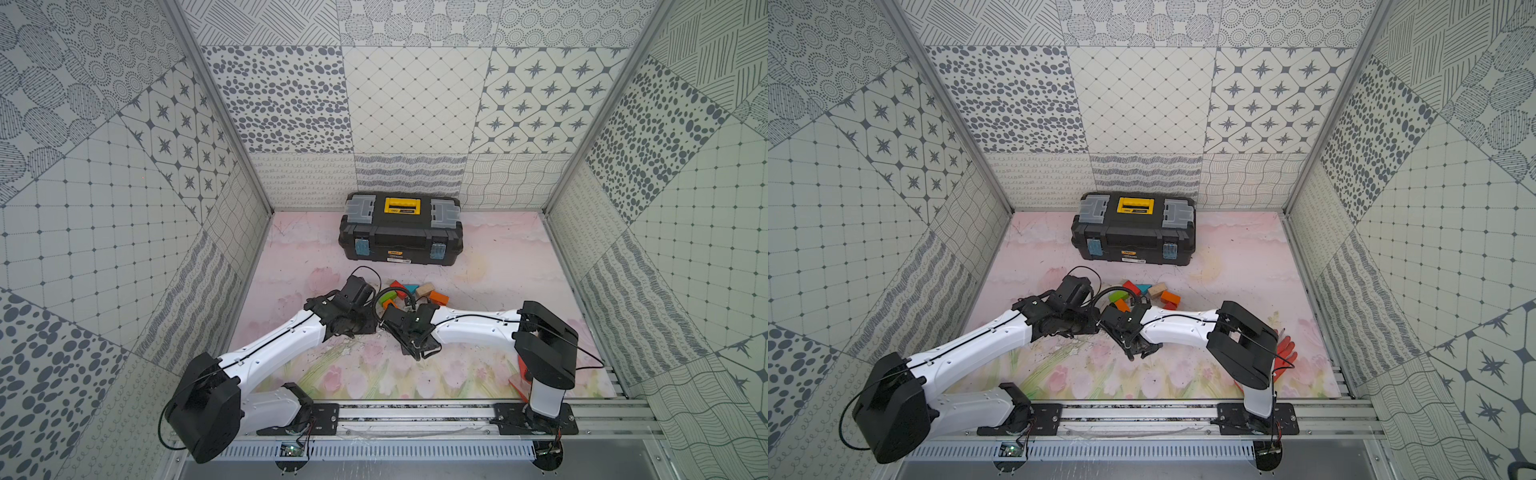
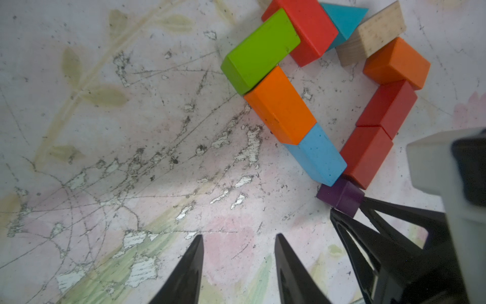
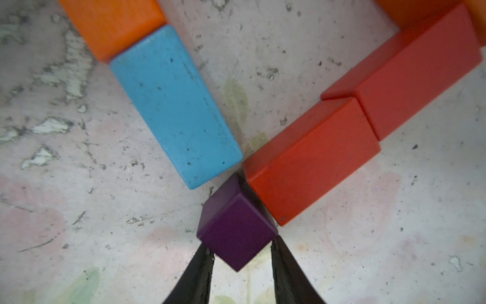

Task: Assemble a heart with building blocks
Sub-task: Assemble the building block at the center of the board.

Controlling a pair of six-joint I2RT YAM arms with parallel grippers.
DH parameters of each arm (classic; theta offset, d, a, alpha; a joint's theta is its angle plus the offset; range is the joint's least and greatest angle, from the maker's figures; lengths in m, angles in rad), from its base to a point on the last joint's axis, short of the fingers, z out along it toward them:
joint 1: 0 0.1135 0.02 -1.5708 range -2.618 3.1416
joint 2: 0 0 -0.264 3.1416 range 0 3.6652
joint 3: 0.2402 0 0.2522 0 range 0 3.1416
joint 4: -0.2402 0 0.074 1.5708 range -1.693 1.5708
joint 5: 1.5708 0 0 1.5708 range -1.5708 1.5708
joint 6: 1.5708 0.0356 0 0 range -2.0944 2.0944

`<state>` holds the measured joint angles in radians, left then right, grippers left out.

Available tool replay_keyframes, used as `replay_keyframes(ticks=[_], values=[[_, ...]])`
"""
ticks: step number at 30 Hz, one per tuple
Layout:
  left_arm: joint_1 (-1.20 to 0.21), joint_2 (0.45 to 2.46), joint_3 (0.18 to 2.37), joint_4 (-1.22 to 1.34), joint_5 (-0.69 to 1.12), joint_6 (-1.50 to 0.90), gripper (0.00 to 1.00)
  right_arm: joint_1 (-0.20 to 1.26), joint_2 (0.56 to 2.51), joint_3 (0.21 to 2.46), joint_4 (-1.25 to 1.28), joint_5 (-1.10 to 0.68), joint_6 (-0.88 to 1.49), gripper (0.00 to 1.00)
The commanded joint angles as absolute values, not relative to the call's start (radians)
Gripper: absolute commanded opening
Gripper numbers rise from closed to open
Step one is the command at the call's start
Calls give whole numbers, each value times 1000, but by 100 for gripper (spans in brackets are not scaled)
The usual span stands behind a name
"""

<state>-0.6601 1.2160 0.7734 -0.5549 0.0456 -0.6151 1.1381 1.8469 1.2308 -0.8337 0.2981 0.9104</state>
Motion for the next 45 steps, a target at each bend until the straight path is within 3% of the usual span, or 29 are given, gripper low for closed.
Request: replay_keyframes(ticks=[1, 21, 32, 45], values=[[-658, 1215, 791, -580, 58, -584, 44, 1137, 1836, 1257, -843, 324, 940, 41], [-657, 1227, 802, -586, 51, -578, 45, 1139, 1831, 1292, -857, 342, 927, 39], [-658, 1218, 801, -590, 40, -577, 45, 1190, 1771, 1212, -842, 322, 944, 43], [-654, 1204, 797, -601, 33, -575, 45, 1169, 1831, 1228, -807, 315, 942, 36]])
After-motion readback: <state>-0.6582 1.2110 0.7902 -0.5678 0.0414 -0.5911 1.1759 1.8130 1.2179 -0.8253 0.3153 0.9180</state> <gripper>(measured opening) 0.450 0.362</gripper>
